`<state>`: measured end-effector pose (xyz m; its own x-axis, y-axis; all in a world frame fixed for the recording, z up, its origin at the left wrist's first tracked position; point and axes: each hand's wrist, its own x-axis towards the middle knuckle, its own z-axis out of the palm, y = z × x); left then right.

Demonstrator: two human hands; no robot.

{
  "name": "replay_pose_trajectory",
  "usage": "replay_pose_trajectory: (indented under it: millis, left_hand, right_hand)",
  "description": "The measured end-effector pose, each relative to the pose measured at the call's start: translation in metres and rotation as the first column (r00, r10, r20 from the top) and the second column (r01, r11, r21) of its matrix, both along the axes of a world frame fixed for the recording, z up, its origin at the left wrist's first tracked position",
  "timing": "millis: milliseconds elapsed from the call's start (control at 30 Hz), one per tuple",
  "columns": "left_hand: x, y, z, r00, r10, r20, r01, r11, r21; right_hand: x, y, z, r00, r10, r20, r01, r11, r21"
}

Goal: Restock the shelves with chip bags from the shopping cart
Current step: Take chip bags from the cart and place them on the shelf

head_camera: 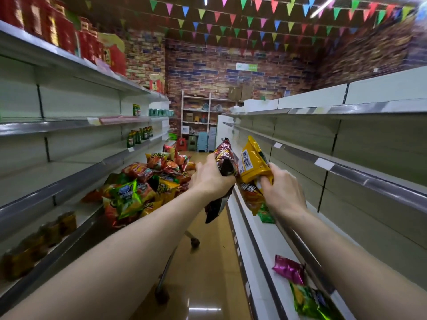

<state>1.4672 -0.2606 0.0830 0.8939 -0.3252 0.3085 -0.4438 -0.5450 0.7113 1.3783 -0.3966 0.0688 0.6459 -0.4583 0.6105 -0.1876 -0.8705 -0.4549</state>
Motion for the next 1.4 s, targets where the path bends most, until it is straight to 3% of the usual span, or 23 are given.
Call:
replay_pose_trajectory:
  millis: [333, 767, 1100, 1400]
  left_hand:
    - [0.190, -0.079, 0.040, 0.987, -0.130, 0.098, 0.130, 0.991, 0.008]
    - [0.374, -0.179, 0.036, 0.974, -0.208, 0.086, 0.209, 0.978, -0.001]
    - [0.482, -0.317, 0.059, 0.939, -0.318, 0.133, 0.323, 0.946, -0.017]
    - [0.522, -0.444, 0.067, 0.859, -0.475, 0.190, 0.476, 0.878, 0.046]
  right_hand:
    - [0.178, -0.069, 0.029, 0.988, -0.131, 0.085, 0.132, 0.991, -0.002]
    - [0.356, -0.170, 0.038, 0.979, -0.204, 0.029, 0.206, 0.970, -0.131]
    - [0.448, -0.288, 0.069, 0.955, -0.284, 0.086, 0.297, 0.925, -0.238]
    - [0.462, -0.390, 0.076, 0.886, -0.461, 0.039, 0.456, 0.855, -0.249]
